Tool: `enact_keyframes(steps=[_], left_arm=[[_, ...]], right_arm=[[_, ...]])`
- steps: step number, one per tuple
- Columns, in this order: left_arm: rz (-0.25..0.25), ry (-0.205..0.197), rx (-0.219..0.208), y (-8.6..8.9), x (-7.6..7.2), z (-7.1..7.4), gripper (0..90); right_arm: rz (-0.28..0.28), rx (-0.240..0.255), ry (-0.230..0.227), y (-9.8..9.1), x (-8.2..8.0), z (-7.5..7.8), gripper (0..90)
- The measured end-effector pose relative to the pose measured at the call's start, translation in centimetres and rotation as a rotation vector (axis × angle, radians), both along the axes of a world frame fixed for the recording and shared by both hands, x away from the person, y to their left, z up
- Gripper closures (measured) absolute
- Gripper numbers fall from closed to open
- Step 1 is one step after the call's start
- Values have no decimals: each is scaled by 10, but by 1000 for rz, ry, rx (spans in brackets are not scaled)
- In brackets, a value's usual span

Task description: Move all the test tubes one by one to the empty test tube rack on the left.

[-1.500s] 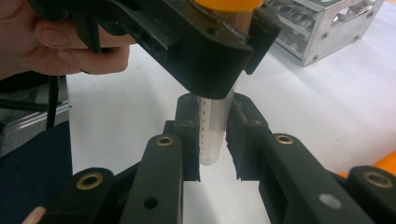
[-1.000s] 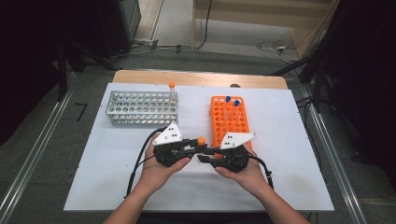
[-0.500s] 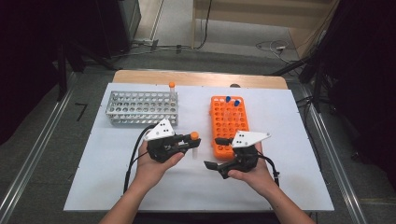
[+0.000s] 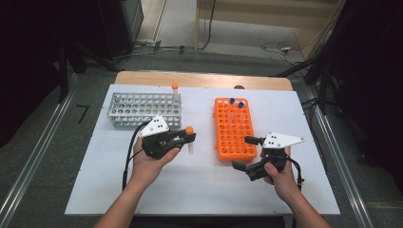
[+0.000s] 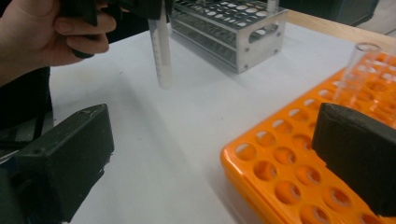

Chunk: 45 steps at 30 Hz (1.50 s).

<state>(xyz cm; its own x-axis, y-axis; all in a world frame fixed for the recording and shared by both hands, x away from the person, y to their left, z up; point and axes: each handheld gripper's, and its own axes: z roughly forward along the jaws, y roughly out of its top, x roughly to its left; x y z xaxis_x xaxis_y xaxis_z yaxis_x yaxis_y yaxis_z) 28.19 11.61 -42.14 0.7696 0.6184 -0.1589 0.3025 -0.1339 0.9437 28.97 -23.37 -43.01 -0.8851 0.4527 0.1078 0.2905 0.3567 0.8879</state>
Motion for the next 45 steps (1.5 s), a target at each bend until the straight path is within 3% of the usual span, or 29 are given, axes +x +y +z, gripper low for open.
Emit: enact_keyframes(steps=[11,22,25,34,45], left_arm=[[90,-33,15,20,18,12,749],[211,-47,21,44,48,16,749],[232,-47,34,48,57,17,749],[293,-49,24,56,83,27,749],[355,-38,-2,66,115,33,748]], right_arm=[[-87,-19,9,-40,-3,-7,0],[-155,-27,21,-73,-5,-16,0],[-161,-21,26,-77,-1,-18,0],[-168,-15,52,-80,3,-25,0],[-158,-18,48,-80,3,-26,0]])
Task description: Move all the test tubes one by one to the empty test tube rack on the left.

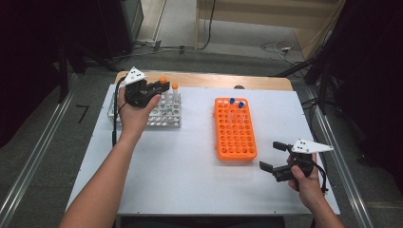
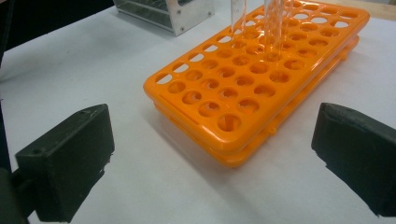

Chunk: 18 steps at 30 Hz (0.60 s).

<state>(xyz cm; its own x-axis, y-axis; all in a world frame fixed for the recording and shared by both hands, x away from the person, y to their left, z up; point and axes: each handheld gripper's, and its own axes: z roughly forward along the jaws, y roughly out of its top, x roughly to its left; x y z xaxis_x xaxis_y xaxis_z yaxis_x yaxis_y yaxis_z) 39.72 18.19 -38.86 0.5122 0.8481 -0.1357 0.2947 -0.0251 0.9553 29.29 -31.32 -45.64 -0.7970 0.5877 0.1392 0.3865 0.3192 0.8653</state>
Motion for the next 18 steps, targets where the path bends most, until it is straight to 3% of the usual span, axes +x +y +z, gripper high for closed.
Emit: enact_keyframes(steps=[9,18], left_arm=[[66,5,-33,7,23,-1,749],[99,18,-18,1,40,-9,748]], right_arm=[[6,-12,6,4,-1,-2,0],[-4,-21,14,3,-1,-3,0]])
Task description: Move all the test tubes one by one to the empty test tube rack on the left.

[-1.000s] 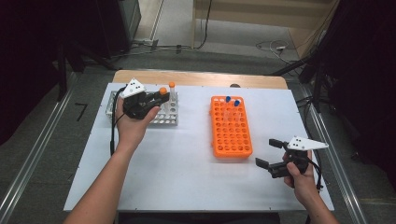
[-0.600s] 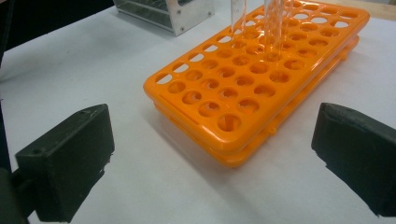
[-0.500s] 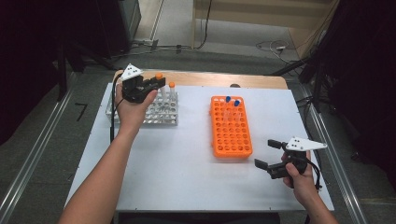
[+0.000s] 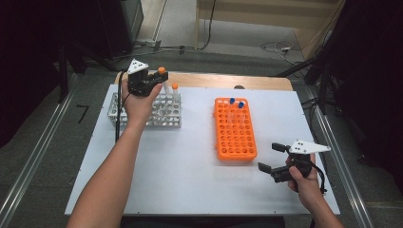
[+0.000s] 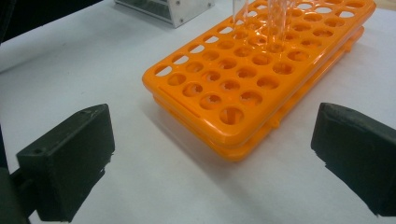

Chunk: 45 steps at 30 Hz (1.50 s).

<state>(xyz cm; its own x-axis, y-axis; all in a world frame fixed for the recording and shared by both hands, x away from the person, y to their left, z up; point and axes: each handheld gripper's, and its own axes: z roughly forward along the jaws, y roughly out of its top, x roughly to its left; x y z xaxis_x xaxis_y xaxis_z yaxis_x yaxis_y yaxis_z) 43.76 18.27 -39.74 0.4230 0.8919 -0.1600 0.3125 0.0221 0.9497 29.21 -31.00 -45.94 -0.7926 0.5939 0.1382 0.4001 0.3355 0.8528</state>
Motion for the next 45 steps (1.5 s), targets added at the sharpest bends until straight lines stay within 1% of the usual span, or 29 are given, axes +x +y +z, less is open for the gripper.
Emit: enact_keyframes(steps=[2,4,6,11,15,17,19,21,23,27,31,33,35,37,39,42,44,45], left_arm=[[1,12,-4,-1,3,-3,748],[12,17,7,-3,5,-6,748],[8,22,1,-4,7,-9,748],[12,47,28,-8,11,-15,748],[12,59,62,-10,11,-19,747],[15,65,87,-13,11,-21,745],[17,71,98,-14,10,-24,745],[20,73,104,-15,10,-27,744],[19,86,108,-15,10,-29,743],[14,91,114,-16,9,-32,738],[0,112,108,-15,8,-33,714],[3,115,93,-14,6,-33,685],[15,120,90,-13,3,-32,640],[9,123,70,-11,0,-30,592],[8,116,58,-9,-5,-29,553],[-2,108,27,-6,-11,-25,495],[-24,103,18,-4,-17,-23,460],[-33,103,16,-4,-20,-22,428]], right_arm=[[0,1,-2,0,0,0,0],[-1,1,1,0,0,0,0],[1,-1,0,0,0,0,0],[0,0,1,-1,0,-1,0],[-1,1,1,-1,1,-1,0],[-1,1,2,-1,1,-1,0],[0,0,2,-1,1,-1,0],[2,-1,0,-1,0,-1,0],[3,-1,0,-1,0,-1,0],[1,-1,6,0,0,-1,0],[0,-1,7,0,1,-2,0],[-1,-2,8,0,1,-2,0],[0,-2,8,0,1,-1,0],[0,-1,8,0,1,-1,0],[1,1,8,0,1,-1,0],[2,8,12,1,1,-1,0],[1,11,8,1,2,-1,0],[0,8,10,2,2,0,0]])
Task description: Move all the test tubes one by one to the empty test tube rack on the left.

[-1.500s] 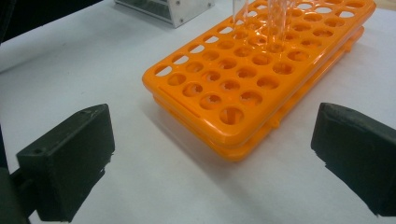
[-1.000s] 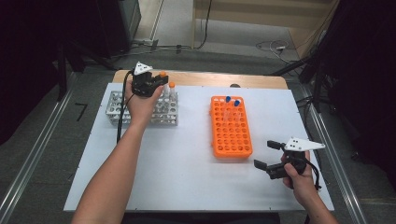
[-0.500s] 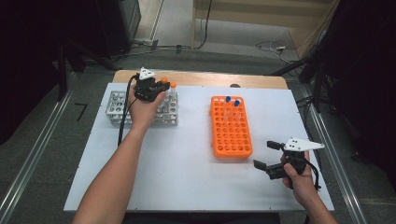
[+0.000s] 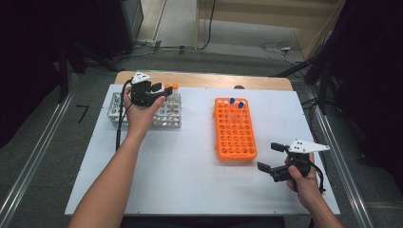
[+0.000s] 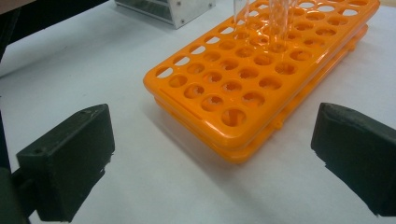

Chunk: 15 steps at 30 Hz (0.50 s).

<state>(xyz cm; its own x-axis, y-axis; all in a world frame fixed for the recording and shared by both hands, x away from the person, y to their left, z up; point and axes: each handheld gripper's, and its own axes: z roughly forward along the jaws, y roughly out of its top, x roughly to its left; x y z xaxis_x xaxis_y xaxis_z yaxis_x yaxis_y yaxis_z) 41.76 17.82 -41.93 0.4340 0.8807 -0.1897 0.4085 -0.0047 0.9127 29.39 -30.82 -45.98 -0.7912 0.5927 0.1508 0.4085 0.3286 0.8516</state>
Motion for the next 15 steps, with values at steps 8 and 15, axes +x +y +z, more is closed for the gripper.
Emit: enact_keyframes(steps=[8,15], left_arm=[[-68,-16,-1,-7,-36,3,144],[-122,-38,-21,-14,-68,3,17]], right_arm=[[-33,16,-15,2,3,5,0],[-42,42,-13,8,13,11,0]])
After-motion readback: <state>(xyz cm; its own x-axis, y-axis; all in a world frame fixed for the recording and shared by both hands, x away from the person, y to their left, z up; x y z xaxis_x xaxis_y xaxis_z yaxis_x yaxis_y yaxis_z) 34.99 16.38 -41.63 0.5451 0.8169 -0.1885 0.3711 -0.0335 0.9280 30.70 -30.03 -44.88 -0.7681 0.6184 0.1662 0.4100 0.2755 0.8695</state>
